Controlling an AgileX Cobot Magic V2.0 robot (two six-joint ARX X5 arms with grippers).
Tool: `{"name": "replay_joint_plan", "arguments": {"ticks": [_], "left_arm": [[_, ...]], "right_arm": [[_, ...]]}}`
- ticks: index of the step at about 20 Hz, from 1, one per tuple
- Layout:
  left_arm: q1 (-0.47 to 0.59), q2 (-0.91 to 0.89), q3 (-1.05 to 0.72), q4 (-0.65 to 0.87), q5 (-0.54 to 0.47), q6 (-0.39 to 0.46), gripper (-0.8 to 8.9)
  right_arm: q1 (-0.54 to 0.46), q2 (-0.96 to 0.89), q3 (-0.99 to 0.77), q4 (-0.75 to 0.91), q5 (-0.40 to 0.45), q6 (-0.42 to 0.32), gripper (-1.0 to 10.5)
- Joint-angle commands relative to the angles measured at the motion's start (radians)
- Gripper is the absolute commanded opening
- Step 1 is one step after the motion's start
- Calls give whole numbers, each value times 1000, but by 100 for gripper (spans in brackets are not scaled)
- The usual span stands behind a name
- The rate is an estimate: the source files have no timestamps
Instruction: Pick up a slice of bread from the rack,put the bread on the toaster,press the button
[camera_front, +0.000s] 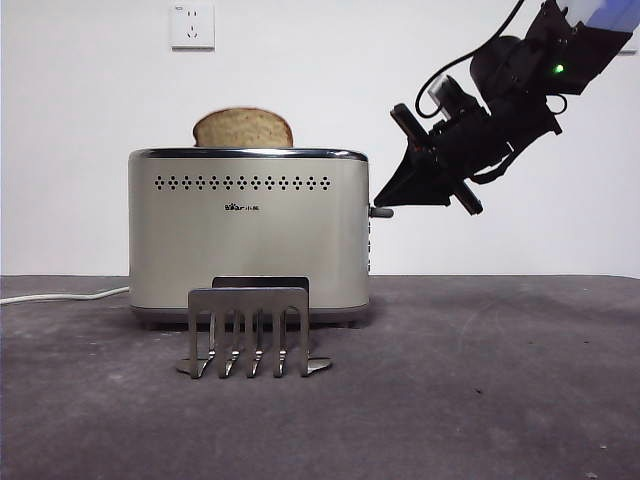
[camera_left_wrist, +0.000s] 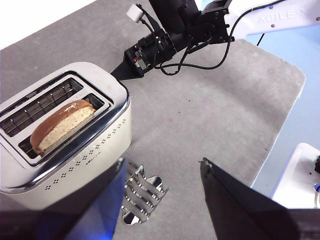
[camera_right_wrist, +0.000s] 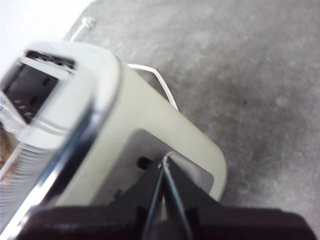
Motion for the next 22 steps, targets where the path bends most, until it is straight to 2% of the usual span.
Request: {"name": "replay_joint_plan", "arguments": {"ticks": [1, 5, 8, 22], "left_arm": [[-1, -1, 2, 5, 1, -5, 251], [-1, -1, 2, 7, 0, -5, 251], [-1, -1, 2, 6, -1, -5, 251], [0, -1, 2, 4, -2, -5, 250]], "right_arm": [[7, 41, 0, -30, 24, -26, -13], [17, 85, 0, -129, 32, -117, -13], [21, 115, 0, -159, 79, -119, -13], [20, 129, 0, -170, 78, -127, -12]]}}
